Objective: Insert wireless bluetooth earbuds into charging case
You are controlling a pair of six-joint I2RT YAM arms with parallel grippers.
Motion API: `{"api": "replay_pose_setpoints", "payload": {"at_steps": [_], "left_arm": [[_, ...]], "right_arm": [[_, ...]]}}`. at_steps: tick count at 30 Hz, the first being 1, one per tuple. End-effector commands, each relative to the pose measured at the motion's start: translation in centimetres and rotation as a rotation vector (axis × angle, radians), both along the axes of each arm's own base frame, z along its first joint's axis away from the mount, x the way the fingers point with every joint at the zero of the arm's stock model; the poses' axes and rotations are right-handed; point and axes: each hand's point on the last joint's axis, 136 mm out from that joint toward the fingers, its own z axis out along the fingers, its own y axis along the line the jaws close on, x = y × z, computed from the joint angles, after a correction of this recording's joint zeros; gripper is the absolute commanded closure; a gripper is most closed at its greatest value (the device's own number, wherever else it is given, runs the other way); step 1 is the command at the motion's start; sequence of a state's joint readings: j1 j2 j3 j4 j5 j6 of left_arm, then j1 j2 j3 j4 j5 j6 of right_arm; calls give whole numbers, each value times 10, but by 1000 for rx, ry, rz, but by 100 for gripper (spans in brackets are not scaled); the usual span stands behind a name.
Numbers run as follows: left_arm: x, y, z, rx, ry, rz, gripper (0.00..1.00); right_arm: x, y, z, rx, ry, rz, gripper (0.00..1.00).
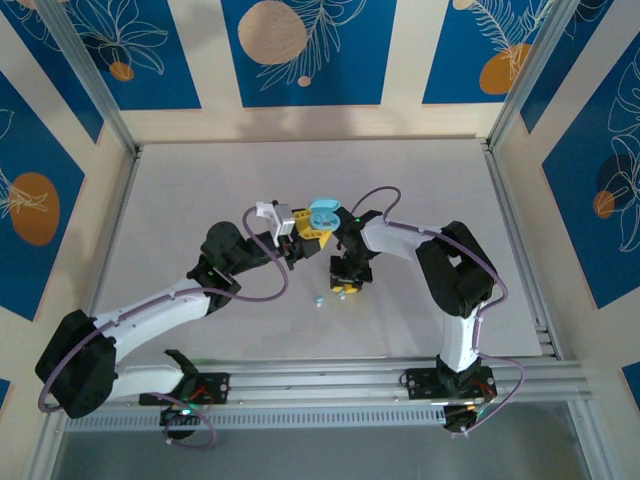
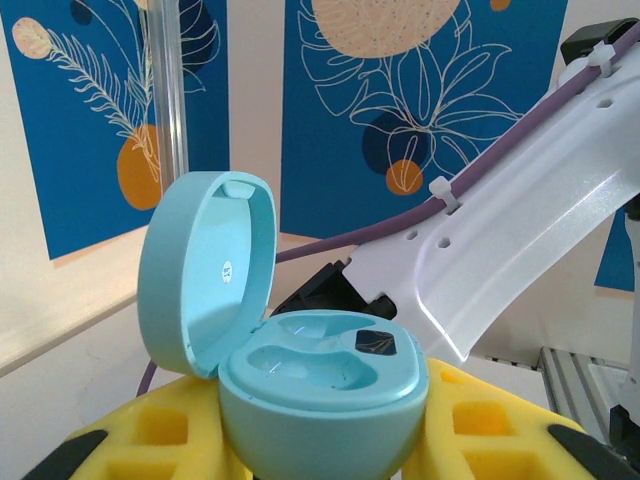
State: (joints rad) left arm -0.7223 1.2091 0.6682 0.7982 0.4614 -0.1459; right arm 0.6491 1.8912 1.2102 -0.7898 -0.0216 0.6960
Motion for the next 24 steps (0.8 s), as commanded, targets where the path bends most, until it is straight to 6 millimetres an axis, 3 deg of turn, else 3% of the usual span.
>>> {"api": "replay_pose_setpoints", "payload": {"at_steps": [1, 11, 18, 24], "left_arm": [[-5, 2, 8, -13, -45, 7, 72], [-5, 3, 8, -14, -47, 7, 72], [-5, 3, 8, -14, -48, 7, 72], [-5, 3, 9, -17, -49, 7, 72]], "right_arm": [[-6, -11, -4, -87, 21, 3, 72], [-6, -4, -6, -76, 31, 19, 75], [-9, -6, -8, -94, 42, 3, 69], [-11, -7, -9, -110, 46, 1, 74]]}}
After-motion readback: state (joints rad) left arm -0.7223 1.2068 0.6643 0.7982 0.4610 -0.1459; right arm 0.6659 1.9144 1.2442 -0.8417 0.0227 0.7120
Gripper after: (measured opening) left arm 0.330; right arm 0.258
